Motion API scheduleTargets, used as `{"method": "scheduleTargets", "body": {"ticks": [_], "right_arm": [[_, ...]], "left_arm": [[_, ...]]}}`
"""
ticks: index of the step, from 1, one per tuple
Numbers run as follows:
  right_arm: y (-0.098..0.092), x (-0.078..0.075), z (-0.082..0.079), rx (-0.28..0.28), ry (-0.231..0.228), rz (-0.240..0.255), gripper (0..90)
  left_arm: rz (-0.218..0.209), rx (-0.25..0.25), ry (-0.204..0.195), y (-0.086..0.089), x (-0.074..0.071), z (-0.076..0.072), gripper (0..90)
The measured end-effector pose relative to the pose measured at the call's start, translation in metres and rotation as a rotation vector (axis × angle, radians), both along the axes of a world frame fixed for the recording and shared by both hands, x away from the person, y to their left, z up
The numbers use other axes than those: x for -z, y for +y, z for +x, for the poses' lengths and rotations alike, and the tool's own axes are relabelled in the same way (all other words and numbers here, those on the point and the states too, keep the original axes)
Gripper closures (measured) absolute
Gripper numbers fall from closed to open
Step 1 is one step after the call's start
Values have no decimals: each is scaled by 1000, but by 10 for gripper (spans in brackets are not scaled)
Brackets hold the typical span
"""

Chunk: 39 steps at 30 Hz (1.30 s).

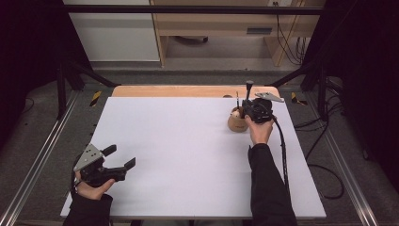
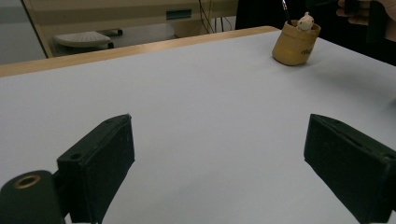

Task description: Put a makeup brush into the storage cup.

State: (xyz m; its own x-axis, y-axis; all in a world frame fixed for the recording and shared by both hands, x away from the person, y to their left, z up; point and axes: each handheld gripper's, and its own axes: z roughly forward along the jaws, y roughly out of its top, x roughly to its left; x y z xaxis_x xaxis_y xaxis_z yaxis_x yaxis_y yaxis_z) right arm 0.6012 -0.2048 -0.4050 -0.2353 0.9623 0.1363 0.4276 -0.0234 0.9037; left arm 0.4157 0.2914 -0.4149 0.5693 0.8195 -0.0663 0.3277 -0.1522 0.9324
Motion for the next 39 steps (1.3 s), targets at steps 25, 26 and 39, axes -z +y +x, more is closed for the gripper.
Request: {"method": "scheduleTargets", "body": {"ticks": [25, 26, 39], "right_arm": [[-2, 14, -1, 20, 78, -8, 789], [-2, 15, -1, 14, 77, -18, 788], [-5, 1, -13, 17, 52, -24, 711]], "left_arm": [[9, 5, -3, -2, 0, 0, 81], [9, 5, -3, -2, 0, 0, 81], [11, 8, -5, -2, 0, 0, 81]]}}
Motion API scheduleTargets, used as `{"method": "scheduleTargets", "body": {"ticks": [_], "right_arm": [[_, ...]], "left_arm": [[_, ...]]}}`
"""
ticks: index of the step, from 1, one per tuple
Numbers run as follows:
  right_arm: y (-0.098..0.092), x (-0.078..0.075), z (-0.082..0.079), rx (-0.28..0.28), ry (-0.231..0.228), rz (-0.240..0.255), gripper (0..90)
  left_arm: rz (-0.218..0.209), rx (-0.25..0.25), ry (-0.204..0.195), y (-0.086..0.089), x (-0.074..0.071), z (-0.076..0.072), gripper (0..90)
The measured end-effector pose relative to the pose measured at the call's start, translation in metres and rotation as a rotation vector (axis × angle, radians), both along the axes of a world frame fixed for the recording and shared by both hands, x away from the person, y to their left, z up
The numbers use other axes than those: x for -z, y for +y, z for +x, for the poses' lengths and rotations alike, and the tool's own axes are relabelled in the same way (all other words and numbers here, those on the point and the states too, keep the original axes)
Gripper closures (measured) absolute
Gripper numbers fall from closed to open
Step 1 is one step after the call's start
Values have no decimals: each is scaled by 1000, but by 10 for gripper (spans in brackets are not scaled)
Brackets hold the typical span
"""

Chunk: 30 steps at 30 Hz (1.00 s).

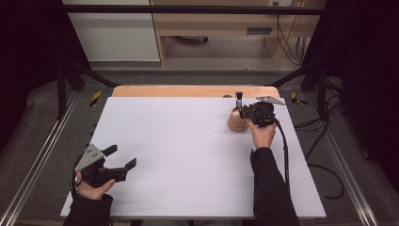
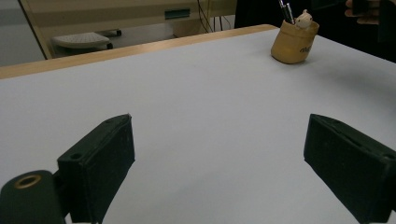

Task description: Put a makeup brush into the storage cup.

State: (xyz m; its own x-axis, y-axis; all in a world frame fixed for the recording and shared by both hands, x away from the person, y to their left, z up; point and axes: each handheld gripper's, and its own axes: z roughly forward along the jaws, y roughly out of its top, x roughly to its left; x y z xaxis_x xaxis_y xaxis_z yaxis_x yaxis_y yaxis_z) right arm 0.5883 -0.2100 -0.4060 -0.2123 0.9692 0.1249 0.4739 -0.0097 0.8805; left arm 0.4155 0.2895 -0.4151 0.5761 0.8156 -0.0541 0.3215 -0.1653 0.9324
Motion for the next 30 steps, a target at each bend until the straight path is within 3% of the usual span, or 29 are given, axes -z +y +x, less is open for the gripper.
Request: {"method": "scheduleTargets", "body": {"ticks": [8, 17, 24, 30], "right_arm": [[-10, -19, -23, -24, -73, 28, 613], [-15, -30, -47, -85, -116, 37, 448], [-12, -34, -68, -139, -143, 41, 284], [-10, -31, -83, -170, -149, 33, 208]], "left_arm": [[5, 6, 2, -1, 0, 0, 82], [9, 3, 5, -1, 0, 0, 80], [12, 6, 4, -2, 0, 0, 77], [7, 6, 3, -2, 0, 0, 76]]}}
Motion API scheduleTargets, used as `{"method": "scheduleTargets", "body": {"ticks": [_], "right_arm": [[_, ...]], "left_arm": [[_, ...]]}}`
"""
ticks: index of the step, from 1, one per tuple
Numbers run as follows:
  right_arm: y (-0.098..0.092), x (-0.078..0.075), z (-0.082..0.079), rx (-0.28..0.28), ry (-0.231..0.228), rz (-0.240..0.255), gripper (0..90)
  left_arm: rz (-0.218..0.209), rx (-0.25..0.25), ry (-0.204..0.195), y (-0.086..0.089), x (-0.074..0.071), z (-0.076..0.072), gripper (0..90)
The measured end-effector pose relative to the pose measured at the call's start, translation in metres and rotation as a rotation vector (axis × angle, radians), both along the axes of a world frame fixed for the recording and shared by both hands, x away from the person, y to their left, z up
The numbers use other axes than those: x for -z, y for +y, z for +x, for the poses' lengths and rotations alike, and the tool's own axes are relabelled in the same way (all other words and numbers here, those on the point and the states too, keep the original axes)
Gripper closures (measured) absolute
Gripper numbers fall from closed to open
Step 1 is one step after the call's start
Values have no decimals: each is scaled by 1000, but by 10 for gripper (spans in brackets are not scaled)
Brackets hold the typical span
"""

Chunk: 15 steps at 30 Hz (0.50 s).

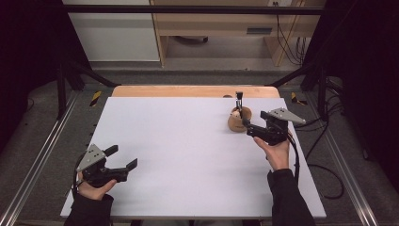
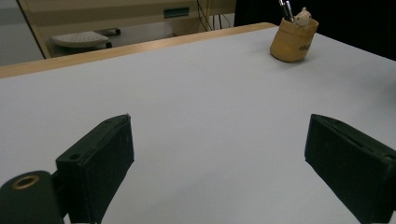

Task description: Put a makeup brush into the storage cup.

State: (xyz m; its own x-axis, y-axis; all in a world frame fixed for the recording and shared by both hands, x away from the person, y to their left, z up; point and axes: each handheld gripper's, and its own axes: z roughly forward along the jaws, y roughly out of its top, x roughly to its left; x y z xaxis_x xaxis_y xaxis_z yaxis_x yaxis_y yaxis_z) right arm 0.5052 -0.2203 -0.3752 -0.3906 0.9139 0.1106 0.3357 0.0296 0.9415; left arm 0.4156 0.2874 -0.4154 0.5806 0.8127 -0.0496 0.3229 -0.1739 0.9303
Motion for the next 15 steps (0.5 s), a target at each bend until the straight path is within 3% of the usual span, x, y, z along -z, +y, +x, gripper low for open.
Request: {"method": "scheduleTargets", "body": {"ticks": [7, 15], "right_arm": [[1, 5, -17, -62, 2, -5, 166], [-4, 10, -34, -87, 0, -5, 132]], "left_arm": [[1, 1, 1, 0, 0, 0, 74], [0, -1, 1, 0, 0, 0, 74]]}}
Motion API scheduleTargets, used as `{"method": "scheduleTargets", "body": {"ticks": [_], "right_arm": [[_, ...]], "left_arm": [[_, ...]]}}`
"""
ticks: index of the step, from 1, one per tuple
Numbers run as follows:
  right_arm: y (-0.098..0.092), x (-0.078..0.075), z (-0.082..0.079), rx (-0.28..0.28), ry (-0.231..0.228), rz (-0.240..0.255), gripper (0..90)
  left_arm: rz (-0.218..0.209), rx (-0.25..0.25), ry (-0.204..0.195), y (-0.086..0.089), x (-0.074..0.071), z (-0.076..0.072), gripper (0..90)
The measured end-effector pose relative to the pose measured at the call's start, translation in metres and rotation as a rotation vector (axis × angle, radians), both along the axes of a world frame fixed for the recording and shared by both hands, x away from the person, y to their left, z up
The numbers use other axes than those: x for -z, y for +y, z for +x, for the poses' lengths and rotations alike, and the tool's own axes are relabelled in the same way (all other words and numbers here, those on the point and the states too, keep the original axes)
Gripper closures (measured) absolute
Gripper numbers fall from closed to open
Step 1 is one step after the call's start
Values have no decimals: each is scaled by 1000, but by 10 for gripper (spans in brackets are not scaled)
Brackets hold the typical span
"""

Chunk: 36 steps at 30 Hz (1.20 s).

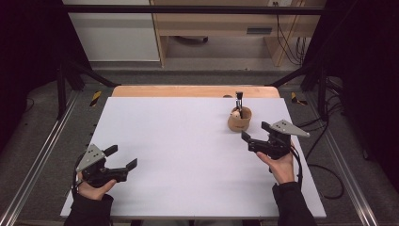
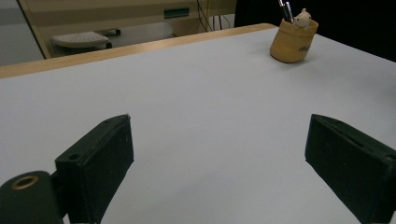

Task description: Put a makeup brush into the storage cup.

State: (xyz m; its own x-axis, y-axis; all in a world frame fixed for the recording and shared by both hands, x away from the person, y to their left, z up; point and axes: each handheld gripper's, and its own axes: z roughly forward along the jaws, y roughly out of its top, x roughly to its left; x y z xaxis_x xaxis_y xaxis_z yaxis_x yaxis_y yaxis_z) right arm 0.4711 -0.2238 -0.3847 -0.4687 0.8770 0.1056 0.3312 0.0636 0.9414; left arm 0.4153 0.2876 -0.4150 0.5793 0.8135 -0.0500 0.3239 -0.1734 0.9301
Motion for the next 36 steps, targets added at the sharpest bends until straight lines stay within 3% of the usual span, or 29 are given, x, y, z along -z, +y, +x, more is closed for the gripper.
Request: {"method": "scheduleTargets", "body": {"ticks": [14, 36], "right_arm": [[-6, 3, -26, -56, -16, 8, 105], [-23, 21, -51, -62, 2, -6, 47]], "left_arm": [[2, -4, 1, -1, 1, 0, 73], [13, -1, 2, -2, 2, 0, 71]]}}
